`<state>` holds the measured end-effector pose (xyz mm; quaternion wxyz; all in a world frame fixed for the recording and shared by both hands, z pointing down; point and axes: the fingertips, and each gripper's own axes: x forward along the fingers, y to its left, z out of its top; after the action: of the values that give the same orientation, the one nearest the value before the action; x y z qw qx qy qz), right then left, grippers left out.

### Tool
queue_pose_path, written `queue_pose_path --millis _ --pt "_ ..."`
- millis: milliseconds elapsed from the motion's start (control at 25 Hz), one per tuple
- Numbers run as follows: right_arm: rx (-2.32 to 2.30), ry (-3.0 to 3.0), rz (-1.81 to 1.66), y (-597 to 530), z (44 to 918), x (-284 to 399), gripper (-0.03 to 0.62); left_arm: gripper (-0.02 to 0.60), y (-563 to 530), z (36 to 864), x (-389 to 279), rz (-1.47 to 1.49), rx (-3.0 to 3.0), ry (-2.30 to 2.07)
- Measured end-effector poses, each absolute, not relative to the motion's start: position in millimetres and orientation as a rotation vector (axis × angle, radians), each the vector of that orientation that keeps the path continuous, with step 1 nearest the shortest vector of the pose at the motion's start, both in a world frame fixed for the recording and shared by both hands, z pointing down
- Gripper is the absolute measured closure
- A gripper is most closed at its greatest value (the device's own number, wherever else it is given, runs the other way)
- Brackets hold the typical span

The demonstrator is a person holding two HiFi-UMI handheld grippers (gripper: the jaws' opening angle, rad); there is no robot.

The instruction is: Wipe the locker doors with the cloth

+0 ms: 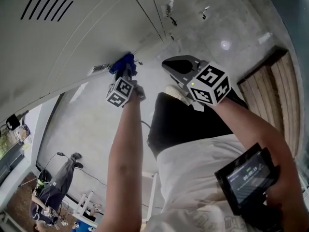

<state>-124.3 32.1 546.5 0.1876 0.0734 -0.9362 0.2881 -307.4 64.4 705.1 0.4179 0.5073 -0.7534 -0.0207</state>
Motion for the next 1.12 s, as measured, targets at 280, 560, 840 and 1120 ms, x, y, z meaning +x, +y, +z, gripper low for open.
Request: queue_pose_path --millis 280,560,840,1120 --pt "0.259 -2.627 0.848 13 544 -98 0.588 0.451 17 699 -268 -0.064 1.309 -1.802" --pt "0.300 -2.639 0.881 -10 539 -75 0.588 0.449 -31 702 -224 -0.051 1.326 -1.719" --pt "0.348 -2.609 0.905 -24 548 -54 0.586 0.449 -79 692 -172 -0.017 1.494 -1.623" --pt "0.311 -2.585 0.893 -19 560 -63 0.588 0.449 -94 705 -176 0.055 1.492 -1.617"
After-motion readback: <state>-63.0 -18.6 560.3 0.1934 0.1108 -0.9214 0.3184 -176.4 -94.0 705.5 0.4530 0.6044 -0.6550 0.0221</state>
